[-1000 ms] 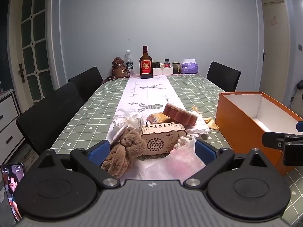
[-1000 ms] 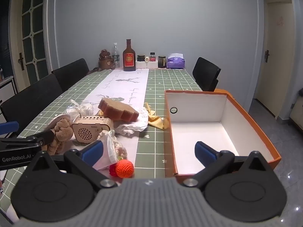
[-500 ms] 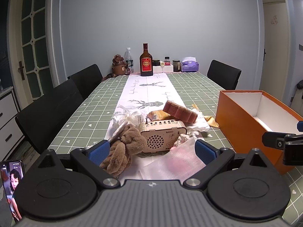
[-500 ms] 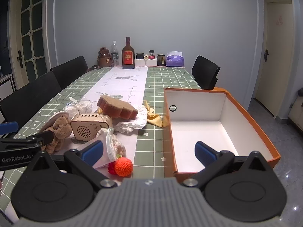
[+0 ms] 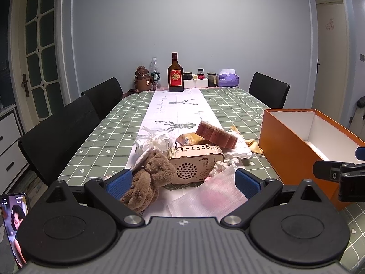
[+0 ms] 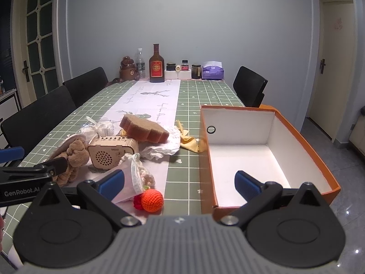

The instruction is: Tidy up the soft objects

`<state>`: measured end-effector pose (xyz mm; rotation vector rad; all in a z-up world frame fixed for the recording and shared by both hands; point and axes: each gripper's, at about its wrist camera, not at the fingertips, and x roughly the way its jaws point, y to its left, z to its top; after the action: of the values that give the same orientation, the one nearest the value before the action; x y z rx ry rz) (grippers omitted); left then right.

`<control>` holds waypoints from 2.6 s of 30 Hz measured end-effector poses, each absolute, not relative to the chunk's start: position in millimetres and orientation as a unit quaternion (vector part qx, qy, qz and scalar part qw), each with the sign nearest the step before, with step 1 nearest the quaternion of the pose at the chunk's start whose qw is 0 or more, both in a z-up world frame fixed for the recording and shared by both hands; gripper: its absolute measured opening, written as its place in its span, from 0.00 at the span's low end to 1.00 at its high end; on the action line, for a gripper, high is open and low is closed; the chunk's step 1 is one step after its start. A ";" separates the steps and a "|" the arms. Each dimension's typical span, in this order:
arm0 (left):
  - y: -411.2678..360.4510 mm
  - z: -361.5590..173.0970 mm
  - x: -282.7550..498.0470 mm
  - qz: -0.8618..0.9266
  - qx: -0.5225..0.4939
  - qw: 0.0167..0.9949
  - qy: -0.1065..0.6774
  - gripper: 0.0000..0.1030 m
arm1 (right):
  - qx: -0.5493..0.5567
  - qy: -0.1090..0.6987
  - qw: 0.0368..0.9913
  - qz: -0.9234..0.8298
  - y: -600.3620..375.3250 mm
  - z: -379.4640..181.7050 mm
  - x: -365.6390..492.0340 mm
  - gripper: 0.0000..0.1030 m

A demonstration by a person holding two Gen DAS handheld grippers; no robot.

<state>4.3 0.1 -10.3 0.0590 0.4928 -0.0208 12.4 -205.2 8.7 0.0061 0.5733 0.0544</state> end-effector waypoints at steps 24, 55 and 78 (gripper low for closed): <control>1.8 -7.3 1.2 -0.008 0.031 0.969 0.244 1.00 | -0.001 0.287 0.957 0.034 -203.2 6.5 15.9 0.98; 3.6 -6.3 0.8 -0.003 0.027 0.969 0.244 1.00 | -0.005 0.290 0.956 0.039 -197.6 5.3 16.0 0.98; 36.0 -46.7 14.8 -0.074 -0.001 0.955 0.287 0.77 | -0.017 0.302 0.946 0.119 -170.8 -26.4 38.2 0.77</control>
<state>14.8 36.0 -46.7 -0.0012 0.5834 -0.1498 38.2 -170.8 -26.4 -0.0337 0.6145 0.2431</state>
